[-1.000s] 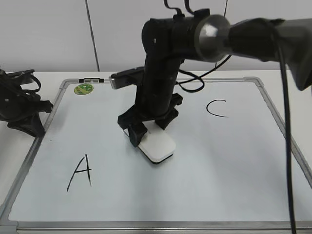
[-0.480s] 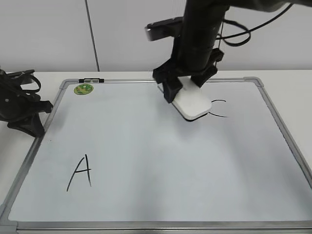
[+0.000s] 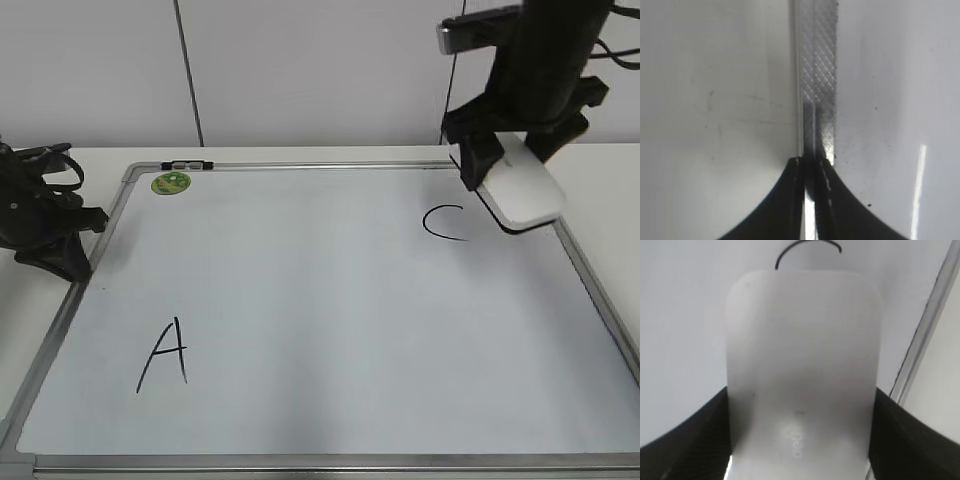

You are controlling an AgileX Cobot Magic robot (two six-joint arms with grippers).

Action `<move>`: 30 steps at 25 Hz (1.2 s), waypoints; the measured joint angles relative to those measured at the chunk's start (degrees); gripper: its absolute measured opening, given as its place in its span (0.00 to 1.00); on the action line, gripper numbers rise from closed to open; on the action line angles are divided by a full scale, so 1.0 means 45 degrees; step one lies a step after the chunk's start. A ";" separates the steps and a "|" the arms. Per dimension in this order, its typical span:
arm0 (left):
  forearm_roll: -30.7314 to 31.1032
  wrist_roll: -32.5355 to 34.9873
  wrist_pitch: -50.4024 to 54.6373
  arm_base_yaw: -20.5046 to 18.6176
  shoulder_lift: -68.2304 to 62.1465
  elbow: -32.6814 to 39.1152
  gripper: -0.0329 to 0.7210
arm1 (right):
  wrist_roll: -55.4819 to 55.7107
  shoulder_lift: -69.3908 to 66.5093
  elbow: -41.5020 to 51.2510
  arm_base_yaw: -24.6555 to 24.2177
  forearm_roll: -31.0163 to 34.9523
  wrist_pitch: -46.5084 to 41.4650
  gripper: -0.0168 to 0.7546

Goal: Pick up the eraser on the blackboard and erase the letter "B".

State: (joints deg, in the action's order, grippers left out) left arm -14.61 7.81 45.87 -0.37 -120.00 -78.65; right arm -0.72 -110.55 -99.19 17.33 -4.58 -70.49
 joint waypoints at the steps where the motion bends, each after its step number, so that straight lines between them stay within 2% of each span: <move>1: 0.0006 0.0000 0.0000 0.0000 0.0000 0.0000 0.06 | 0.0065 0.0183 0.0471 -0.0103 -0.0009 0.0000 0.74; 7: 0.0104 -0.0024 0.0000 0.0000 0.0000 0.0000 0.06 | 0.0499 0.0946 0.3224 -0.1016 0.0208 0.1171 0.74; 12: 0.0210 -0.0042 0.0000 0.0029 0.0000 0.0000 0.06 | 0.0882 0.1009 0.4530 -0.1789 0.0538 0.2355 0.74; 30: 0.0264 -0.0042 0.0073 -0.0101 0.0000 0.0000 0.06 | 0.0990 0.1009 0.4824 -0.2530 0.0622 0.3519 0.74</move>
State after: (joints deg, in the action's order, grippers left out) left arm -13.42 7.62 46.20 -0.83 -120.00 -78.65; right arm 3.73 -106.01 -77.48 5.95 -1.78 -54.65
